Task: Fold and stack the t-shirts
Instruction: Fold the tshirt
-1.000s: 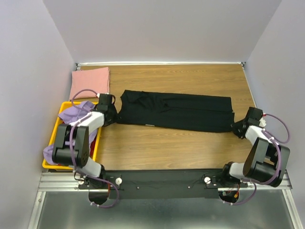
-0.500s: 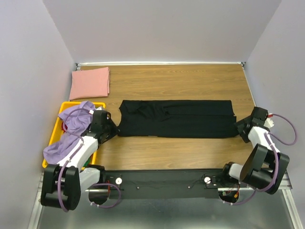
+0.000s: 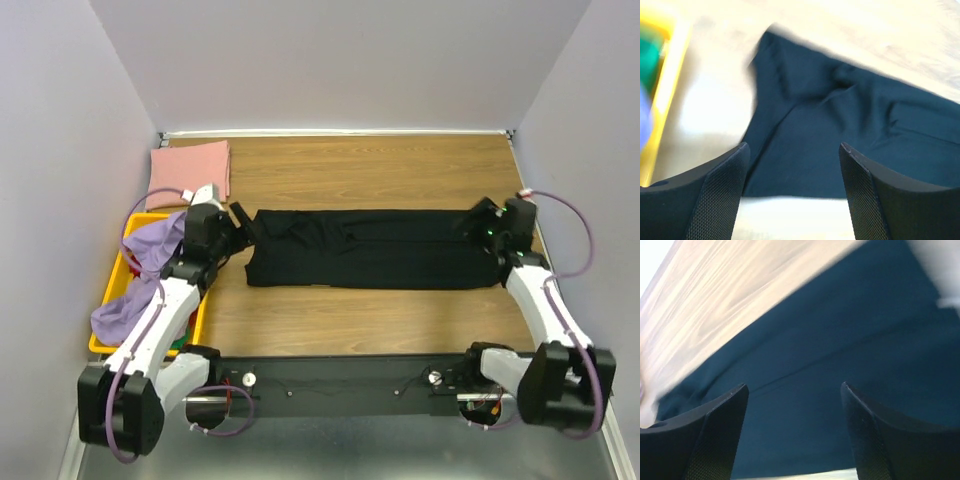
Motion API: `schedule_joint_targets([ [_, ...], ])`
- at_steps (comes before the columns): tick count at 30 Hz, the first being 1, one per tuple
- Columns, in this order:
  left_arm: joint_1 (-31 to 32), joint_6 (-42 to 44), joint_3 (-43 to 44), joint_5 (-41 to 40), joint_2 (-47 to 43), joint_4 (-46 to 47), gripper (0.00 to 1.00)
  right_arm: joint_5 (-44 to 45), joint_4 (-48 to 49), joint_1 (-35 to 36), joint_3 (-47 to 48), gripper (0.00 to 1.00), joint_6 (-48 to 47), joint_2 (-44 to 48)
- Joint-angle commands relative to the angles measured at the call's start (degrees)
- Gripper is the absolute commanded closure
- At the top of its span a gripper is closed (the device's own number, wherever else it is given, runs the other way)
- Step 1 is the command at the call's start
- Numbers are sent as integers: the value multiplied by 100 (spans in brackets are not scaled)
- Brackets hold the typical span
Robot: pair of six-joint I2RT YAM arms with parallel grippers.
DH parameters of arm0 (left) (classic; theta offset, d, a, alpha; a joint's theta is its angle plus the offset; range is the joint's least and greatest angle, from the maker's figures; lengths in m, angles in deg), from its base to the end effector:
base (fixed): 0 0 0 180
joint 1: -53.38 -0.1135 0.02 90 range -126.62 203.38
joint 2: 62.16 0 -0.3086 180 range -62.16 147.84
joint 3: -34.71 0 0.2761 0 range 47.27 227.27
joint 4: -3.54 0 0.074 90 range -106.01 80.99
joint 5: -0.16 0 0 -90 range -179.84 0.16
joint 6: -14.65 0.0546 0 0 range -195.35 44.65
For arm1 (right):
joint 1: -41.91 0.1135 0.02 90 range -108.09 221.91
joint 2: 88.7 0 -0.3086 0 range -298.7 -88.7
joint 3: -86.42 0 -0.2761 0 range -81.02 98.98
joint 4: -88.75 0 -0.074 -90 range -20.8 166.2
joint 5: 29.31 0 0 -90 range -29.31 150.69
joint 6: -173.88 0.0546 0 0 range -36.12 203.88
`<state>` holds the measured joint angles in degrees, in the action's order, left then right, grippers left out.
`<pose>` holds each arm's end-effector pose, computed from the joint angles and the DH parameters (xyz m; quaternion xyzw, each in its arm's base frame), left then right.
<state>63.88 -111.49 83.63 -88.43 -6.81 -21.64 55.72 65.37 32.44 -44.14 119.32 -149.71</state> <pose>0.2243 -0.0429 0.2691 -0.1878 0.8525 -0.2029 0.4436 0.2436 -0.0358 0.2545 0.3199 0.8265 0.1412 0.4413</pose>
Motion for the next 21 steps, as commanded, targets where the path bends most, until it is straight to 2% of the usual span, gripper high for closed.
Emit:
schedule_joint_targets([
  [1, 276, 959, 529, 202, 800, 699, 23, -777, 731, 1173, 573, 20, -72, -910],
  [4, 698, 1407, 1100, 193, 1720, 840, 25, -847, 1029, 1955, 1074, 23, -81, -1517],
  [6, 900, 1679, 1555, 184, 2214, 832, 26, -1074, 1301, 2221, 1364, 28, -55, -2228],
  [11, 936, 1865, 2190, 360, 3418, 858, 26, -1638, 1662, 2748, 2303, 42, 15, -3591],
  [15, 919, 2067, 2559, 439, 3877, 946, 26, -2516, 1892, 2951, 3043, 50, 59, -4793],
  [21, 910, 2181, 2727, 650, 4308, 1025, 26, -2842, 1900, 3127, 3431, 58, -20, -5421],
])
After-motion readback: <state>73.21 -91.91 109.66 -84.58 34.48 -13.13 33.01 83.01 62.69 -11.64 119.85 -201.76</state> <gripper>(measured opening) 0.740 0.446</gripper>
